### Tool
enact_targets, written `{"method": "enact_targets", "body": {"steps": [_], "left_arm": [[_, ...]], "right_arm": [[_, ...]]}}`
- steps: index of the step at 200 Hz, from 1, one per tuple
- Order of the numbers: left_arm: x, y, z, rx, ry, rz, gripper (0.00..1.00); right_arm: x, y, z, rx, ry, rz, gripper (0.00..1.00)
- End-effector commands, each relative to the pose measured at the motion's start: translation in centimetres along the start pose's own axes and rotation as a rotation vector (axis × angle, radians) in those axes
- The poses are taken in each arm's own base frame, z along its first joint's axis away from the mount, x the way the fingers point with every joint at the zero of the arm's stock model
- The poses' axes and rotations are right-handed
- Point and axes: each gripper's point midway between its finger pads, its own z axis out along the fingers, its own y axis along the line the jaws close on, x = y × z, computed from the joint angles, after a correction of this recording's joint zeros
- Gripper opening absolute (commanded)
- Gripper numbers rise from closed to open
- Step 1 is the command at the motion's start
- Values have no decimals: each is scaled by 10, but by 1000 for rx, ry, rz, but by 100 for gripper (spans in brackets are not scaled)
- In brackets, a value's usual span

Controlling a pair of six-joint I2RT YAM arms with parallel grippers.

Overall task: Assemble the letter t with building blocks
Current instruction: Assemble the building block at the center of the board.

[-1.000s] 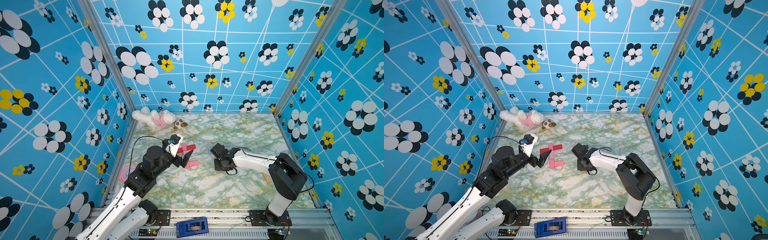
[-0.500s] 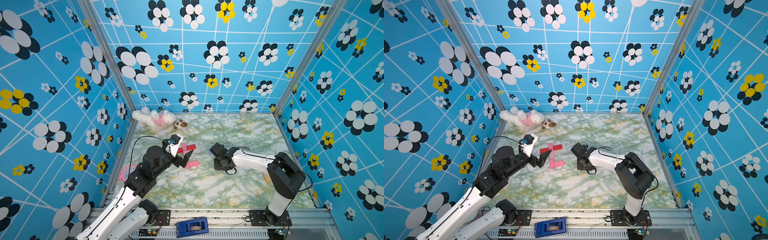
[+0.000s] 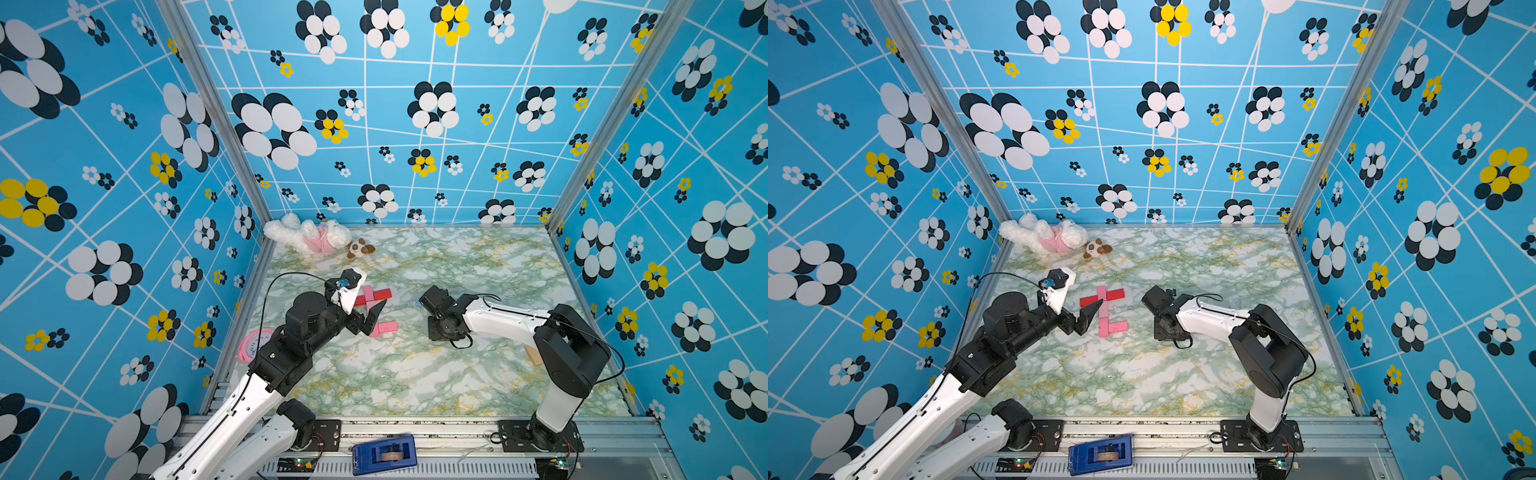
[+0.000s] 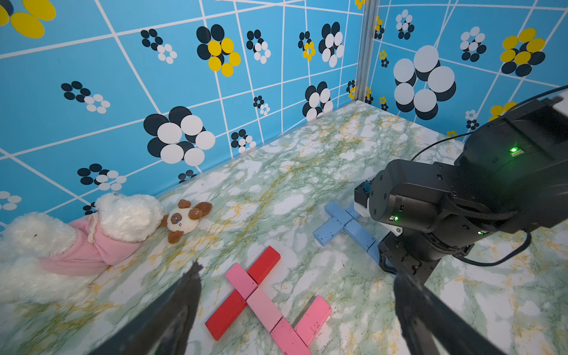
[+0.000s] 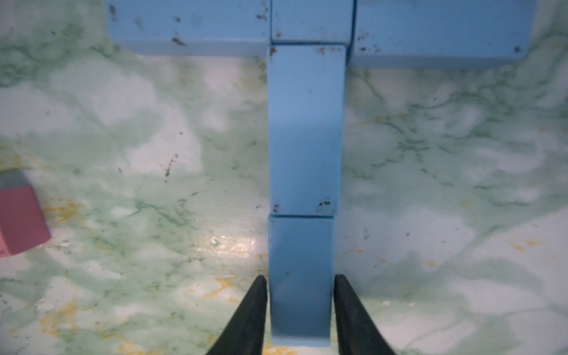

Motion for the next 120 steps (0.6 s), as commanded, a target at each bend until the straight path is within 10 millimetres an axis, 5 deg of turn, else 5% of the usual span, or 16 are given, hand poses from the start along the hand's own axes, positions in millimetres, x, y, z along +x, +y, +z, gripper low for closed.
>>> {"method": "enact_targets", "body": {"steps": [1, 120], "left_arm": [[5, -3, -2, 7, 8, 19, 99], [5, -3, -2, 9, 10, 21, 99]], "right_arm": [[0, -4, -2, 31, 10, 10, 43], [-24, -1, -54, -48, -119, 25, 62]]}}
